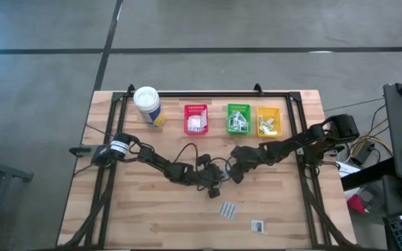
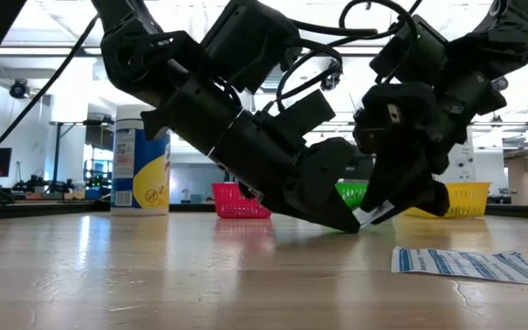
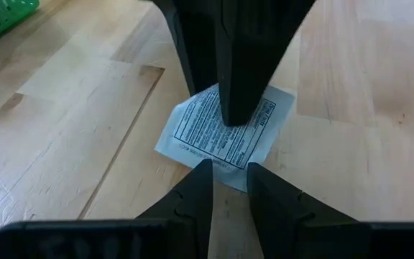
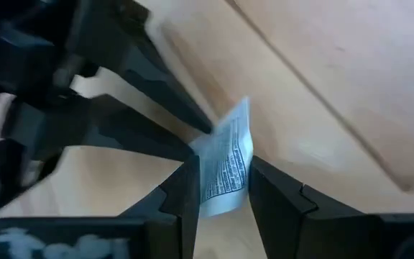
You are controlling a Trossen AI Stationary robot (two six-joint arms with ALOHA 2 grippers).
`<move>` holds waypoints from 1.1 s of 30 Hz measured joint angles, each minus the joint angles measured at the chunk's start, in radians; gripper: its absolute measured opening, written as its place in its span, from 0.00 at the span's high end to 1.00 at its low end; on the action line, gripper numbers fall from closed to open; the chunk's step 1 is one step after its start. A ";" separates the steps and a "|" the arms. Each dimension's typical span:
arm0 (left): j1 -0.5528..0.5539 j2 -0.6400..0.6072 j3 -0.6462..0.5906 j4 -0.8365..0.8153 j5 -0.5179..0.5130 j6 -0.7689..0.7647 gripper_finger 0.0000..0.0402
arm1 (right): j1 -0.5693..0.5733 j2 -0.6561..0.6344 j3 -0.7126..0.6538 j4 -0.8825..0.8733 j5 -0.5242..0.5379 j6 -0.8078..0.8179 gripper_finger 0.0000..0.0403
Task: Pick & Place First Aid Supplies
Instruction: Put the alcohol pad in the green bin
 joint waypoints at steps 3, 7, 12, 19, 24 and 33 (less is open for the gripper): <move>0.000 0.000 0.000 0.001 0.000 0.000 0.77 | -0.001 0.025 0.000 0.071 -0.043 0.001 0.72; 0.000 0.000 0.000 0.002 0.003 0.000 0.77 | -0.006 0.052 0.002 0.153 -0.101 0.002 0.72; 0.000 0.000 0.000 0.002 0.009 0.000 0.77 | -0.037 0.050 0.004 0.148 -0.111 -0.023 0.72; 0.000 0.000 0.000 0.003 0.010 0.004 0.77 | -0.067 0.049 0.004 0.051 -0.108 -0.030 0.75; 0.000 0.000 0.000 0.003 0.010 0.018 0.77 | -0.067 0.048 0.005 0.023 -0.107 -0.072 0.84; 0.000 -0.017 -0.002 -0.013 0.011 0.047 0.77 | -0.066 0.048 0.005 0.015 -0.111 -0.116 0.98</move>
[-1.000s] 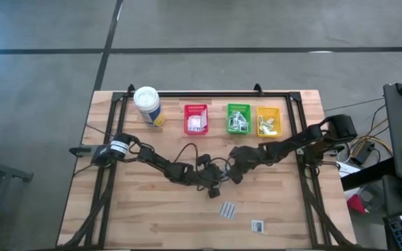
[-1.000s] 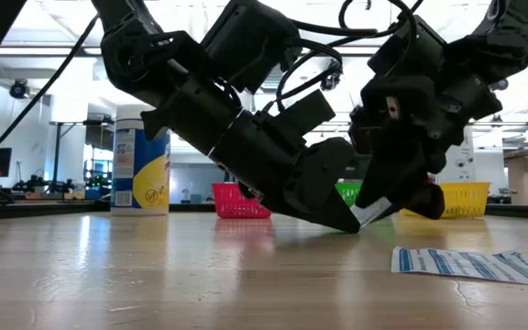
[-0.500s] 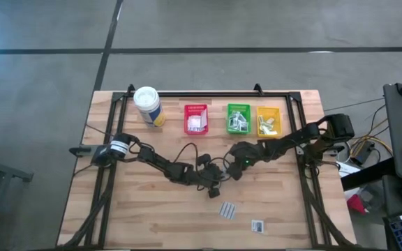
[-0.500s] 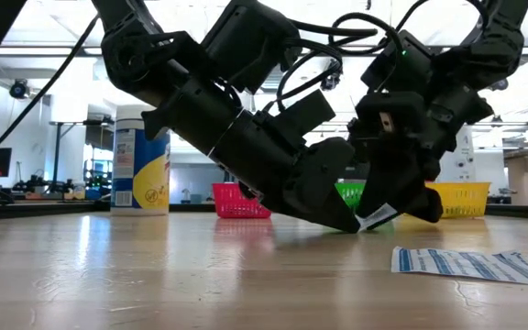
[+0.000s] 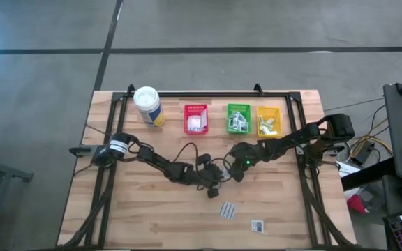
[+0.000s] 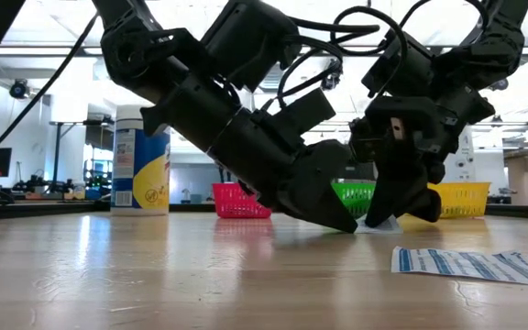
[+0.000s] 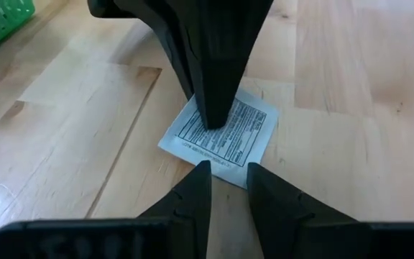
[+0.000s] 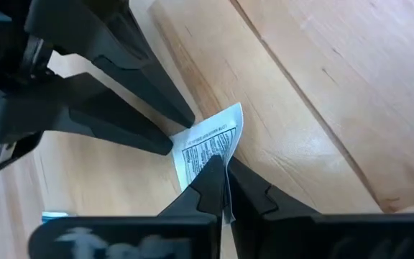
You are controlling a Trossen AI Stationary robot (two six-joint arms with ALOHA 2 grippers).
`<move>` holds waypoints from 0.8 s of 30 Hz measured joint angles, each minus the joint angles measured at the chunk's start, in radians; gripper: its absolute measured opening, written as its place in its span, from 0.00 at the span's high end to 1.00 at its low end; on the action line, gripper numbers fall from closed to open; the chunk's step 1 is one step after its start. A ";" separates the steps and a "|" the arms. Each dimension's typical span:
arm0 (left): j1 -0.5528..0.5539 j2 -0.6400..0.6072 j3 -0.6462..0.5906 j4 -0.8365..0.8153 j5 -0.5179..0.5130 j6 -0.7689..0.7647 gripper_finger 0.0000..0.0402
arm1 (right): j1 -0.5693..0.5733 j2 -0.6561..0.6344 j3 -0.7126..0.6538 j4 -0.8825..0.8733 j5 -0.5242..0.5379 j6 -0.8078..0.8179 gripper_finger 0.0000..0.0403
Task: Pick & Place First Aid Supplies
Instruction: Put the alcohol pad in the green bin
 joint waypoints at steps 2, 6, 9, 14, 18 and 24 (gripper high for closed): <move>0.000 -0.009 -0.001 -0.010 0.001 0.008 0.77 | 0.000 -0.001 0.000 -0.001 -0.002 -0.012 0.98; -0.004 -0.033 -0.002 -0.043 0.004 0.010 0.77 | 0.000 -0.019 -0.001 -0.020 -0.012 -0.039 0.98; -0.009 -0.051 -0.002 -0.042 0.005 0.010 0.77 | -0.007 -0.061 -0.001 -0.064 -0.012 -0.058 0.98; -0.026 -0.069 -0.001 -0.036 0.010 0.034 0.77 | -0.045 -0.174 -0.001 -0.151 0.009 -0.111 0.98; -0.033 -0.071 0.000 -0.035 0.015 0.037 0.77 | -0.094 -0.287 -0.001 -0.210 0.066 -0.162 0.98; -0.032 -0.071 0.000 -0.011 0.091 0.037 0.77 | -0.181 -0.444 -0.001 -0.281 0.196 -0.220 0.98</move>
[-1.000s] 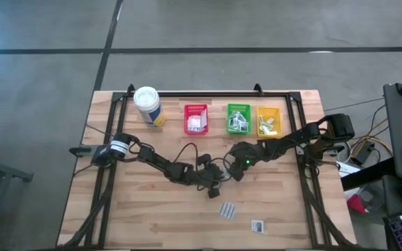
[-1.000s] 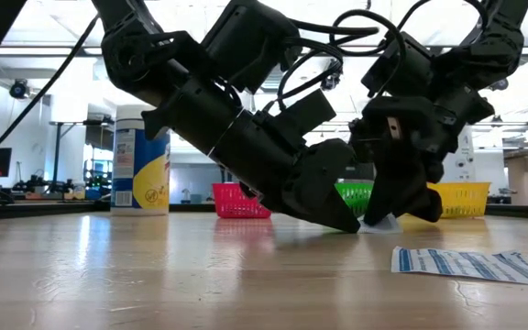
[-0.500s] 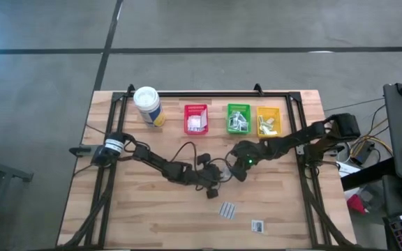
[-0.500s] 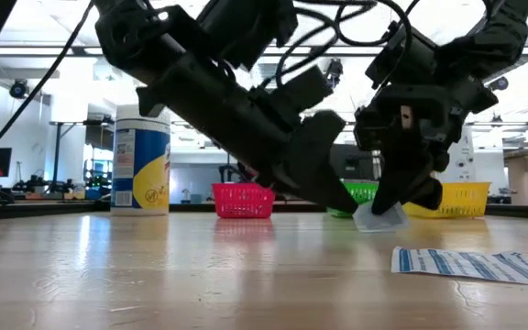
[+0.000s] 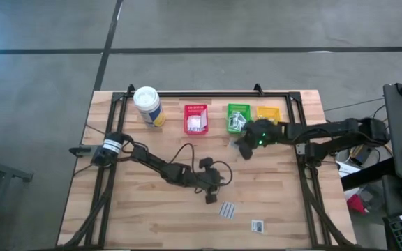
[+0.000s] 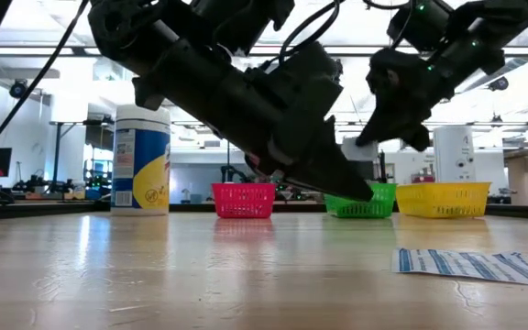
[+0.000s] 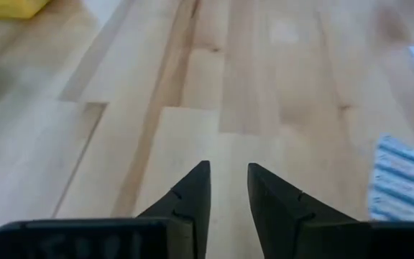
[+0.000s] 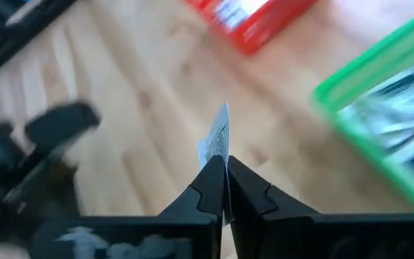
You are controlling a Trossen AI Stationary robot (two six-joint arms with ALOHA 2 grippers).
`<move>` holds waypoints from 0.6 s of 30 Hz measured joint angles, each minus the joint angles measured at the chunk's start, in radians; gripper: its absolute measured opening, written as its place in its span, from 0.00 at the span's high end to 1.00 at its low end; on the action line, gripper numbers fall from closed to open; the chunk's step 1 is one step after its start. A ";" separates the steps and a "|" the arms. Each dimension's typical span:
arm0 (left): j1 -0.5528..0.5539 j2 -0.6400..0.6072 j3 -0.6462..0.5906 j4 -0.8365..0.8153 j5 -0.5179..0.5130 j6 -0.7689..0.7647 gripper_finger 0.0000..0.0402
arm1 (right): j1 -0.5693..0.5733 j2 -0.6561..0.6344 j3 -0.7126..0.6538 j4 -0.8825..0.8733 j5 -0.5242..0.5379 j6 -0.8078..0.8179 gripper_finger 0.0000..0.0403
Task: Pick & Place First Aid Supplies
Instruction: Put the alcohol pad in the green bin
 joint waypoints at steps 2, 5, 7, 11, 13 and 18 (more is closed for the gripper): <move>0.000 0.000 0.000 0.013 0.020 0.000 0.77 | -0.030 -0.040 0.000 -0.007 0.027 -0.009 0.98; 0.000 0.000 0.000 0.019 0.041 -0.001 0.77 | -0.071 -0.073 0.000 -0.005 0.080 -0.031 0.98; 0.000 0.000 0.000 0.027 0.054 -0.002 0.77 | -0.098 -0.080 0.000 -0.005 0.139 -0.060 0.98; 0.000 0.013 0.004 0.081 0.146 -0.022 0.77 | -0.153 -0.066 0.000 -0.007 0.252 -0.073 0.98; 0.000 0.029 0.006 0.111 0.241 -0.042 0.77 | -0.185 -0.049 0.000 -0.007 0.257 -0.081 0.98; -0.002 0.050 0.017 0.112 0.323 -0.089 0.77 | -0.242 0.009 -0.001 -0.007 0.254 -0.083 0.98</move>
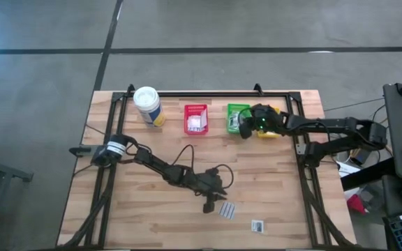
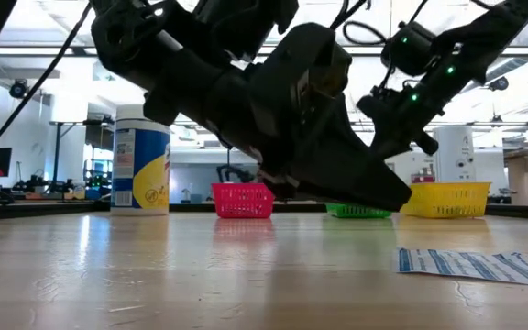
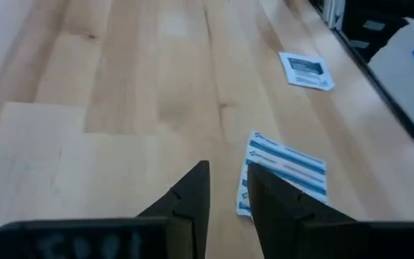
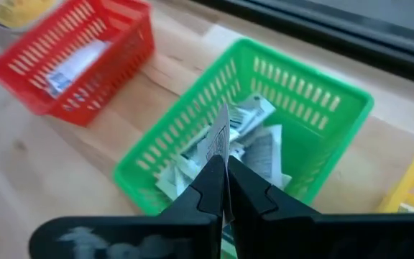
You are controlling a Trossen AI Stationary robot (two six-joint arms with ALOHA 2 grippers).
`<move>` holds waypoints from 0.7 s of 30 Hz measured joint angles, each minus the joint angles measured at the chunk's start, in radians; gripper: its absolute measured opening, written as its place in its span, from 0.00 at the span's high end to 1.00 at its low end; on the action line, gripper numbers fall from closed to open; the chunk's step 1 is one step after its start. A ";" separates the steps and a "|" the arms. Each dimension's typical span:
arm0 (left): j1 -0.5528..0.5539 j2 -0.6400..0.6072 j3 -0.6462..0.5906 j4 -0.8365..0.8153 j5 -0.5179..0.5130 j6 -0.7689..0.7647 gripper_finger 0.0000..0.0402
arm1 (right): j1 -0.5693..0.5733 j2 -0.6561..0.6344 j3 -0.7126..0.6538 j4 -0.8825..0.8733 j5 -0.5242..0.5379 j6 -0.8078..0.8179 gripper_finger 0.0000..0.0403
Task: Pick & Place First Aid Supplies
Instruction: Put the alcohol pad in the green bin
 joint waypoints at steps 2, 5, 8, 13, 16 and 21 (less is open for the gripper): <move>0.000 0.004 0.004 0.001 0.028 -0.018 0.77 | -0.010 0.023 0.001 0.000 -0.001 0.000 0.98; -0.002 0.019 0.016 0.000 0.067 -0.040 0.77 | -0.017 0.053 0.006 0.000 -0.003 0.001 0.98; -0.010 0.043 0.039 -0.006 0.096 -0.057 0.77 | -0.021 0.074 0.016 0.013 -0.003 0.003 0.98; -0.022 0.095 0.091 -0.008 0.152 -0.084 0.77 | -0.029 0.093 0.038 0.026 -0.005 0.003 0.94; -0.026 0.108 0.117 -0.028 0.163 -0.084 0.77 | -0.038 0.098 0.048 0.025 -0.007 0.002 0.88; -0.029 0.102 0.145 -0.153 0.124 -0.066 0.77 | -0.050 0.091 0.060 0.024 -0.012 0.000 0.78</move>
